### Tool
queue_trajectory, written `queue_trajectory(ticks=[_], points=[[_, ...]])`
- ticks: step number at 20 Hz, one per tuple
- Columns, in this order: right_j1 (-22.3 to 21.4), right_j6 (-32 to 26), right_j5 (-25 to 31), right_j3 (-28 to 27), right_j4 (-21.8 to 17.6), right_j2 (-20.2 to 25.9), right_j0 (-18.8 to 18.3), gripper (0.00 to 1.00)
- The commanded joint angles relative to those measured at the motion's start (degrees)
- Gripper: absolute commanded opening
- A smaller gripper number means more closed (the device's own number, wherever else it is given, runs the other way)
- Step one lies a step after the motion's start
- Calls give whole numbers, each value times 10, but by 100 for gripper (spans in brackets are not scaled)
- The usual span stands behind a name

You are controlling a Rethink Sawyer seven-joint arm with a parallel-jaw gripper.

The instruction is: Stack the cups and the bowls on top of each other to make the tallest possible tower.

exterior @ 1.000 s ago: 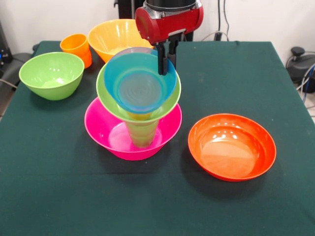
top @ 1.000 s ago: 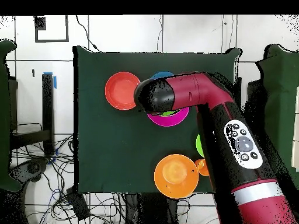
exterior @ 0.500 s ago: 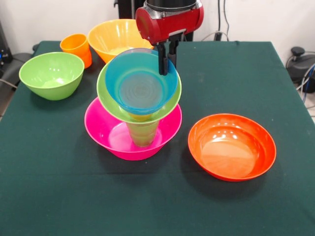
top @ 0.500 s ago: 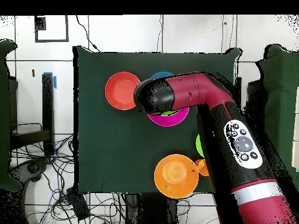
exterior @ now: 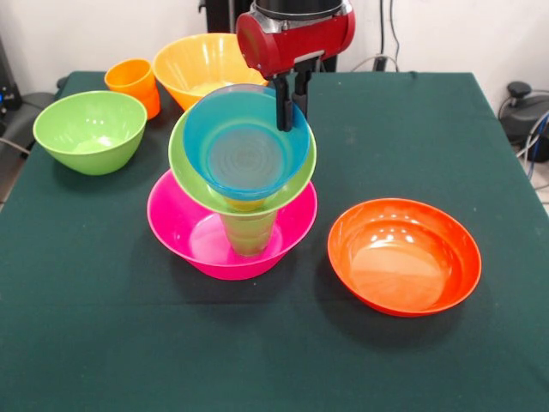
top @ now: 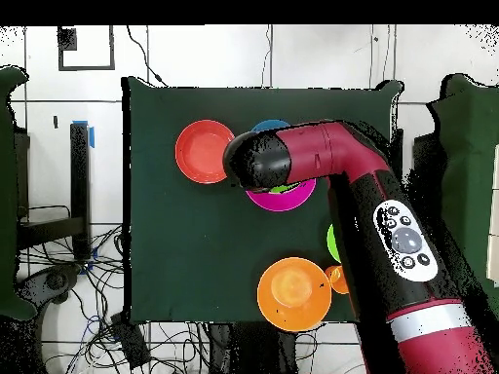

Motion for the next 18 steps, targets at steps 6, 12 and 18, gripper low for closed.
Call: queue_trajectory(ticks=[6, 12, 18], points=[[14, 2, -21, 41, 7, -1, -1, 0], [-3, -14, -22, 54, 21, 9, -20, 0], [-12, -19, -33, 72, 24, 7, -36, 0]])
